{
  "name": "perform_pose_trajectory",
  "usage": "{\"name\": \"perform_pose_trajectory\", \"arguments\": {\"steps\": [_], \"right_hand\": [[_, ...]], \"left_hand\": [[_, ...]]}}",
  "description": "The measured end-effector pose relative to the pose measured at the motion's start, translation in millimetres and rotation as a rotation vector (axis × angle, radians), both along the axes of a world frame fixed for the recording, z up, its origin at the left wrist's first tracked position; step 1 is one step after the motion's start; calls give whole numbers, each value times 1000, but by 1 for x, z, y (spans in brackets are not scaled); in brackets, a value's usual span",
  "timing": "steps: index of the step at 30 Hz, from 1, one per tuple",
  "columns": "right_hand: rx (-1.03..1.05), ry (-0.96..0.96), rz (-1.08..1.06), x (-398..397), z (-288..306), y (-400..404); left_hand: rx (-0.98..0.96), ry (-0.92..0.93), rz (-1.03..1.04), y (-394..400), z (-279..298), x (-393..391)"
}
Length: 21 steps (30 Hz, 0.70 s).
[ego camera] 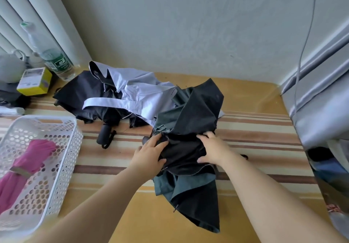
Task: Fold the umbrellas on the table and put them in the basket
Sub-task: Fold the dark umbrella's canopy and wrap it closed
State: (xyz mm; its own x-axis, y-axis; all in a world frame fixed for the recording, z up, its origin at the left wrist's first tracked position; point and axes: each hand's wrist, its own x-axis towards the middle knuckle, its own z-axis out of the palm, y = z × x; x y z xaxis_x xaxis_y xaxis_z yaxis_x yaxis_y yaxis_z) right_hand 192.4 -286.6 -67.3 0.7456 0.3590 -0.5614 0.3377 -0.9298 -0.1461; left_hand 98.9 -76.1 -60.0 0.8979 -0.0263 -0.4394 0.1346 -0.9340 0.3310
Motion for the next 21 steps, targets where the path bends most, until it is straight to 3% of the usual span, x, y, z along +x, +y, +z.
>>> {"name": "perform_pose_trajectory", "arguments": {"steps": [3, 11, 14, 18, 21], "right_hand": [[-34, -133, -43, -9, -9, 4], [-105, -229, 36, -30, -5, 11], [-22, -153, -47, -41, 0, 14], [122, -95, -164, -45, 23, 21], [331, -60, -350, -47, 51, 32]], "left_hand": [[13, -3, 1, -1, 0, 3], [-58, -25, 113, -4, 11, -5], [-97, -61, 204, -4, 14, -18], [-180, -159, 520, -6, 33, -35], [-290, -190, 645, -9, 59, -38]]}}
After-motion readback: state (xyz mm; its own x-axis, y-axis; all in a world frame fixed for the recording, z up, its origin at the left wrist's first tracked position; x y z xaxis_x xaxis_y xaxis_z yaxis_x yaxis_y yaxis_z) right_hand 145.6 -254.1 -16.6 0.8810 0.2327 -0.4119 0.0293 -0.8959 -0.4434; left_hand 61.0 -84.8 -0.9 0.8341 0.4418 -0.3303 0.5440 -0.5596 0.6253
